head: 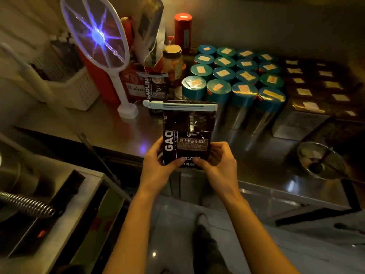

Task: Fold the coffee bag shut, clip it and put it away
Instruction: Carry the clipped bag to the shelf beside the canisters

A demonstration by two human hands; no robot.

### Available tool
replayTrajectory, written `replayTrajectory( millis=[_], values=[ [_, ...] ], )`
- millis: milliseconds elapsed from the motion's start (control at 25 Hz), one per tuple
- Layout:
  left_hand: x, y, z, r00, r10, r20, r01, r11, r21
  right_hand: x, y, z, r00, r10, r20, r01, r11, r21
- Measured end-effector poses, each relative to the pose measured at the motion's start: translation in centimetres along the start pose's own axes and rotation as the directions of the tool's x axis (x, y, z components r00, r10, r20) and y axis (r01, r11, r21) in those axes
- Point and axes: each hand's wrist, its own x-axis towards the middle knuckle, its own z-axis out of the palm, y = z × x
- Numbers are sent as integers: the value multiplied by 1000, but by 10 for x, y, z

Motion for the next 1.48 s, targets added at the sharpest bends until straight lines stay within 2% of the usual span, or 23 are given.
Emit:
replayTrajectory(
  millis=[200,400,640,800,960,1160,1320,1480],
  values=[
    [81,-12,10,995,-85,-55,87,996,37,94,23,12,990,69,125,-72,997,22],
    [129,-32,3,982,-126,-141,133,990,46,146,40,38,979,81,189,-88,996,30],
    [198,-63,-26,962,-178,-206,187,982,28,219,64,95,941,131,312,-111,991,-80],
    [259,-102,-72,924,-372,-93,378,924,52,246,85,149,936,249,248,-219,965,-141],
    [310,-126,-96,912,-410,21,409,912,24,283,95,188,922,333,198,-300,937,-178],
    [336,-154,-95,862,-507,26,500,856,132,292,115,209,902,419,102,-381,886,-264],
    [341,-152,-89,849,-527,-35,525,834,168,299,114,217,891,451,57,-421,866,-269],
    [347,-149,-88,864,-502,34,488,853,188,302,112,220,870,493,33,-466,842,-273]
  ],
)
